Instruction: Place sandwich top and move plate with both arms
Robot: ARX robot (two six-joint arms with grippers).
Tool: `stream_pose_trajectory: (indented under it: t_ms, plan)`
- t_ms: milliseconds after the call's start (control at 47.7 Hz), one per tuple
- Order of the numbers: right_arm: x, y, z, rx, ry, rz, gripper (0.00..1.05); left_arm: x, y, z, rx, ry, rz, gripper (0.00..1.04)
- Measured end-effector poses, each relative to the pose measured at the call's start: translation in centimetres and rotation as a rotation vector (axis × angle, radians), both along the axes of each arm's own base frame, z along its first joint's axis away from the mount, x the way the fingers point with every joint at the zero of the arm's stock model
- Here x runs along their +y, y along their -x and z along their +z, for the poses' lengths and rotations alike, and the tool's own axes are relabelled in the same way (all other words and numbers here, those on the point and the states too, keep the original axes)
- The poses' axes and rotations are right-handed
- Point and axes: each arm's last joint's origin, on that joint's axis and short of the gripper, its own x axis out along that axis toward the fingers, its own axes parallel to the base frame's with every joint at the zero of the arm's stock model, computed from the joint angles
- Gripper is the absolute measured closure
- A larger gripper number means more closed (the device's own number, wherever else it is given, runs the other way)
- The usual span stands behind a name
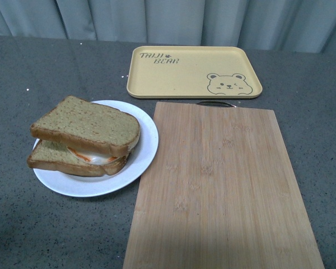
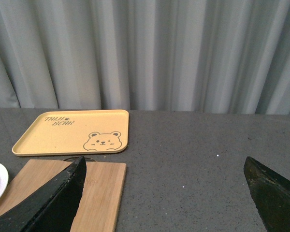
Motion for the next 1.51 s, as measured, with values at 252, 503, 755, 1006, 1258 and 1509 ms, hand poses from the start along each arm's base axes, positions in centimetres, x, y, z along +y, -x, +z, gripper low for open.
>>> stream_pose_trajectory:
  t_ms: [252, 503, 755, 1006, 1258, 1509]
  plan:
    - [0.0, 0.0, 0.0, 0.000, 0.000, 0.000, 0.09, -2.1, -5.9, -3.8, 0.337, 0.348, 0.149, 0.07]
    - [0.0, 0.0, 0.0, 0.000, 0.000, 0.000, 0.09, -3.6, -7.8, -7.4, 0.548, 0.499, 0.337, 0.07]
    - [0.0, 0.0, 0.0, 0.000, 0.000, 0.000, 0.09, -3.8, -8.5, -8.3, 0.597, 0.497, 0.406, 0.07]
    - [0.0, 0.0, 0.0, 0.000, 0.000, 0.000, 0.09, -4.7, -9.5, -8.6, 0.620, 0.511, 0.417, 0.07]
    - [0.0, 0.0, 0.0, 0.000, 0.000, 0.000, 0.09, -5.3, -10.2, -9.0, 0.641, 0.500, 0.424, 0.13]
    - [0.0, 0.0, 0.0, 0.000, 0.000, 0.000, 0.09, -5.8, -11.4, -9.8, 0.673, 0.525, 0.468, 0.59]
